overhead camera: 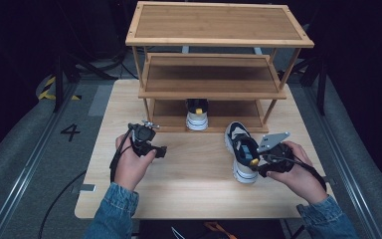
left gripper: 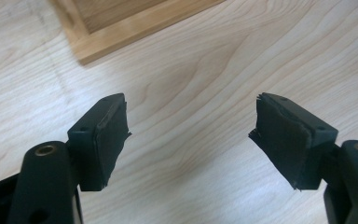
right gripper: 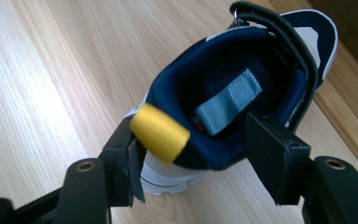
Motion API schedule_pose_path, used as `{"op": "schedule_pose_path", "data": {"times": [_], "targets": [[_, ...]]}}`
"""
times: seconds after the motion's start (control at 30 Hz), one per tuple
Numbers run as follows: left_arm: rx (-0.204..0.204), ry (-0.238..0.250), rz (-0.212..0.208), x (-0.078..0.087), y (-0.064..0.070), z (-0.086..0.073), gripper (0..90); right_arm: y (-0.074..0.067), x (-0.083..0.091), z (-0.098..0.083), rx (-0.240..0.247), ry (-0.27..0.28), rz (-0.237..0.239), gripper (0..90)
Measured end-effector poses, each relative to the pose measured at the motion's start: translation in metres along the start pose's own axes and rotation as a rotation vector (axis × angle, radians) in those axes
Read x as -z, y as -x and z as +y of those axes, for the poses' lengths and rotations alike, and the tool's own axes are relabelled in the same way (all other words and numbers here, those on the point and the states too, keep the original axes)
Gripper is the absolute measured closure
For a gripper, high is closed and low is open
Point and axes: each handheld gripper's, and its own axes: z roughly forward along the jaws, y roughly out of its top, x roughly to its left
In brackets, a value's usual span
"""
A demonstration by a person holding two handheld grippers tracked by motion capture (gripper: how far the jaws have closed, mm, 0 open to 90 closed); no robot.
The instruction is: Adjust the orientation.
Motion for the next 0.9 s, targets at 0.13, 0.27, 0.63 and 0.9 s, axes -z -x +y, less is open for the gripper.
{"op": "schedule_pose_path", "data": {"times": [0.13, 0.27, 0.63, 0.9], "targets": [[0.017, -0.001, 0.011, 0.004, -0.006, -0.008, 25.9, 0.003, -0.004, 0.006, -0.006, -0.002, 0.053, 45.3], [0.033, -0.012, 0.022, 0.007, -0.012, -0.019, 25.9, 0.002, -0.012, 0.015, 0.022, -0.027, 0.09, 51.7], [0.089, 0.0, 0.053, 0.024, -0.022, -0.04, 25.7, -0.001, -0.037, 0.027, 0.003, -0.167, 0.182, 63.5], [0.079, -0.014, 0.055, 0.023, -0.023, -0.046, 25.5, 0.003, -0.038, 0.031, -0.083, -0.199, 0.211, 70.0]]}}
